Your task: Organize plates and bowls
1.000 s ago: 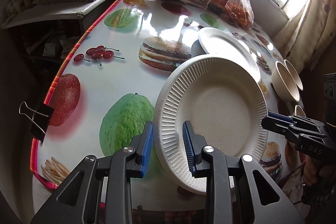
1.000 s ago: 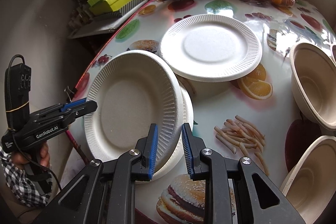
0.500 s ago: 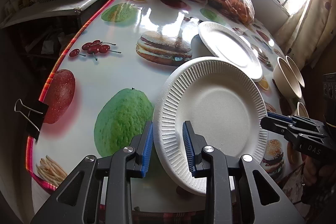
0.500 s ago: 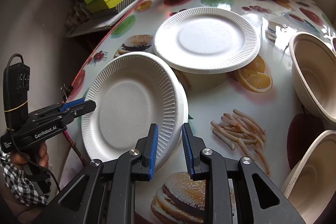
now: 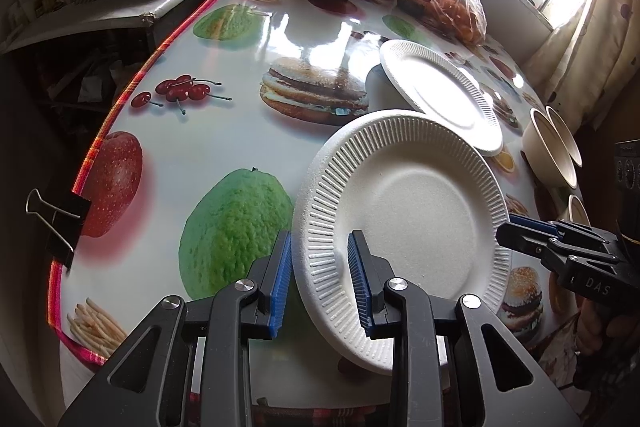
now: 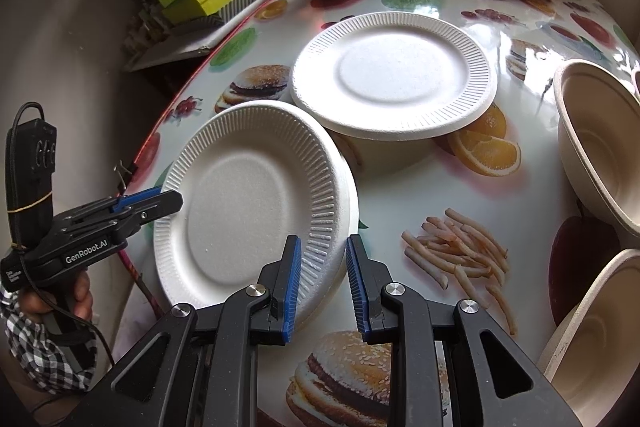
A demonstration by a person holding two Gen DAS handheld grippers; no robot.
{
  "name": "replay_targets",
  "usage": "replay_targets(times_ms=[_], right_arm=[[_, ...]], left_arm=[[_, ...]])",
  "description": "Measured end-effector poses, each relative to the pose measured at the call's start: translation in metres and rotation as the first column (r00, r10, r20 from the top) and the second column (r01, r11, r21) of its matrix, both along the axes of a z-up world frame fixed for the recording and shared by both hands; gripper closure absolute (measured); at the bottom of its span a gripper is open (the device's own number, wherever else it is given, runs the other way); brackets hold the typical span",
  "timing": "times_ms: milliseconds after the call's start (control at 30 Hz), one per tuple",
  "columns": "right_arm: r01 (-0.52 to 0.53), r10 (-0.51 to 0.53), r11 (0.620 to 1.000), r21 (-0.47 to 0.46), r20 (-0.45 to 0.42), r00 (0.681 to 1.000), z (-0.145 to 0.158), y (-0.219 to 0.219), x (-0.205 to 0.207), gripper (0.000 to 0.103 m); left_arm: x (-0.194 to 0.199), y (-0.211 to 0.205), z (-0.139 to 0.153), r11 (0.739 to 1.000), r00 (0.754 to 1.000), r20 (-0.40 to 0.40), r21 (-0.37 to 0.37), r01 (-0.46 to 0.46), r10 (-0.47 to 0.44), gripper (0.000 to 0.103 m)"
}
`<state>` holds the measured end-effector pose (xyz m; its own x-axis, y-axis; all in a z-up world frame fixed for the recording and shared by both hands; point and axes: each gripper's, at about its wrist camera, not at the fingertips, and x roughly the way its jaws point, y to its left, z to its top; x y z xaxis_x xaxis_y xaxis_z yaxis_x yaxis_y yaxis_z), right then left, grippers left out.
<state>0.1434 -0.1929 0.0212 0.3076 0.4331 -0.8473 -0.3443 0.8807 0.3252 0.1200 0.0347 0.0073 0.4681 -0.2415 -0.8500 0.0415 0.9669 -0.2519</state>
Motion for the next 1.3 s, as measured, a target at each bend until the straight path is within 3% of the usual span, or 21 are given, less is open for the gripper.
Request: replay_targets(times_ms=[400,600,967,1300], right_arm=[[0.002,-0.002,1.0,-0.001,0.0,1.0,0.0001,-0.0004,0.0017,0.079],[0.0,0.0,1.0,-0.007,0.005,1.0,-0.0005,-0.0001,0.002,0.072],[0.003,-0.002,1.0,-0.012,0.009,1.0,0.0004,0.0006,0.0019,0.07],[0.02,-0.019,1.0,-0.017,0.029,0.999,0.0041,0.0009,-0.0022,0.059]], left_arm=[[0.0022,0.0011,-0.0016,1.0,1.0,-0.002,0.009,0.004,-0.004,0.073],[0.0014,-0.001,-0.0008,1.0,1.0,-0.001,0.012,0.004,-0.003,0.072],[-0.0002,0.0001,-0.0001,1.0,1.0,-0.004,0.024,-0.004,0.004,0.067],[-0.0022,0.0007,0.006,0.999,1.0,0.016,0.033,-0.006,0.006,0.062]])
